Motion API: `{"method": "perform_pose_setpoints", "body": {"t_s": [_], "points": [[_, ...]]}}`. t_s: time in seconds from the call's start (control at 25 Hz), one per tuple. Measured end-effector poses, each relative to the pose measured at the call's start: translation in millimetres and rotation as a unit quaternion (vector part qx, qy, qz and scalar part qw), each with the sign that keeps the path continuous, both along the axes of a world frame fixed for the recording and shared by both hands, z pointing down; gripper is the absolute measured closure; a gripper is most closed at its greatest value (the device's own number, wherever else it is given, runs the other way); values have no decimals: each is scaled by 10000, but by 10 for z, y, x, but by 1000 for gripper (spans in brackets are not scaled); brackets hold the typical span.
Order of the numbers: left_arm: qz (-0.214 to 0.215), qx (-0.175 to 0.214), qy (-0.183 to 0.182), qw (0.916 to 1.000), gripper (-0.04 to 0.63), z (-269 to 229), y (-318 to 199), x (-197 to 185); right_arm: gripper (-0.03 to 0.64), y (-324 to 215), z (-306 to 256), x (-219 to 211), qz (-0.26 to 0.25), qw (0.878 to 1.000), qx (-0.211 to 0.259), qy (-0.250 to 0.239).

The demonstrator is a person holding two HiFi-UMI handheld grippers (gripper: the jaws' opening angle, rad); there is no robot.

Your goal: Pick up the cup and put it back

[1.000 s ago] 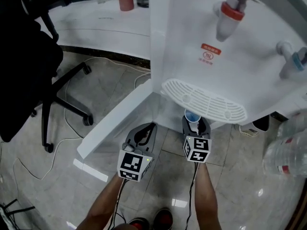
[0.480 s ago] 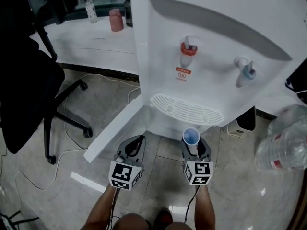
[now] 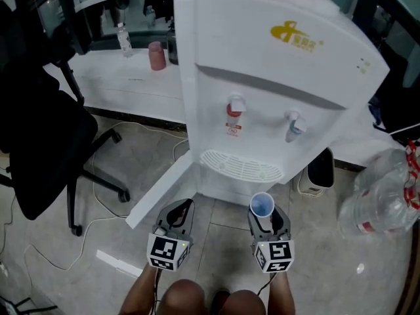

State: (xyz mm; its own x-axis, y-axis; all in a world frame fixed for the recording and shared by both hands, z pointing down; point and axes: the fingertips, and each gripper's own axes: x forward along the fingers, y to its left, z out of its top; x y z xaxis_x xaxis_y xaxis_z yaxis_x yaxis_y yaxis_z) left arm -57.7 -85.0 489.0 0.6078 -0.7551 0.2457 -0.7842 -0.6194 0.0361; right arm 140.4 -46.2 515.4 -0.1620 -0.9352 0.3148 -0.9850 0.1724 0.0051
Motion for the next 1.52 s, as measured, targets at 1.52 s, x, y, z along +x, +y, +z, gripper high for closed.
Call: {"method": "perform_pose_setpoints", "body": {"t_s": [1.52], "points": [[74, 268, 132, 9995, 566, -636, 44, 90, 339, 224, -633, -49, 56, 9995, 312, -29]]}}
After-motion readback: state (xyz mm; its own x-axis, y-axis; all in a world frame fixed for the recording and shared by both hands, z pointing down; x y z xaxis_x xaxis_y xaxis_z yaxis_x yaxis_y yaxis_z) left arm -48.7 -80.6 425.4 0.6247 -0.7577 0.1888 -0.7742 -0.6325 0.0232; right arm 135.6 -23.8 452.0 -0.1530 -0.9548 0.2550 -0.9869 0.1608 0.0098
